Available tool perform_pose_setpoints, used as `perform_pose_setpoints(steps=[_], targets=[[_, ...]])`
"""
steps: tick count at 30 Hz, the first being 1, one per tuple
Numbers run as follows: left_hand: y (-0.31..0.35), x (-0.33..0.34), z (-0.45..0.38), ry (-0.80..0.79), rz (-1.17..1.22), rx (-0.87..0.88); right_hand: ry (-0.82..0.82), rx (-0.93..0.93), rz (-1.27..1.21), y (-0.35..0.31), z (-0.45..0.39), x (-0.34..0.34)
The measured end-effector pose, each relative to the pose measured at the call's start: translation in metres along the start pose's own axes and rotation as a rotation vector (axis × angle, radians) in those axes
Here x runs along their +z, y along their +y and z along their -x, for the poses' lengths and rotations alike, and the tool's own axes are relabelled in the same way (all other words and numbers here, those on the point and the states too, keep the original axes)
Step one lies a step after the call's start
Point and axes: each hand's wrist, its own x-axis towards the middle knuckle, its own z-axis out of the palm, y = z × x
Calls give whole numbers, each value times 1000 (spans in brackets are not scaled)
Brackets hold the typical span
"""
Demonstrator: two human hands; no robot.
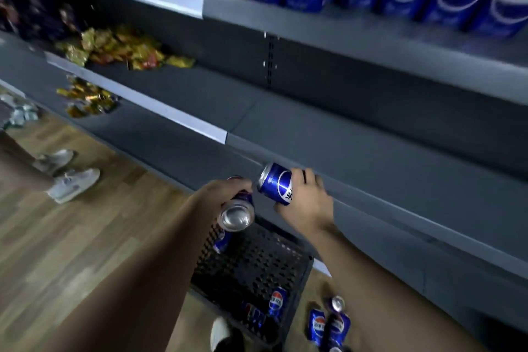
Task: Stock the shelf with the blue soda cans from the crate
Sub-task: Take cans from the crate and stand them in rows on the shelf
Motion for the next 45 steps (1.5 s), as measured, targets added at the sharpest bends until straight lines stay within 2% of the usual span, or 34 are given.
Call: perform_pose_setpoints(steps=[10, 20, 27, 31, 36, 41, 45], targets=[[76, -50, 21, 56, -56, 83, 226, -35, 97, -21, -6, -124], [176, -36, 60, -112, -190, 302, 594, 103, 136, -18, -11, -213], [219, -9, 78, -260, -196, 439, 734, 240, 123, 3, -7, -247], [241, 7, 77, -265, -263, 550, 730, 306, 150, 17, -10, -259], [266, 27, 65, -118, -464, 690, 670, 313, 185, 40, -22, -270], [282, 47, 55, -29, -645, 736, 575, 324, 118, 66, -37, -278], [291, 61, 49, -1, -703, 752, 521, 275, 74, 79, -50, -288]])
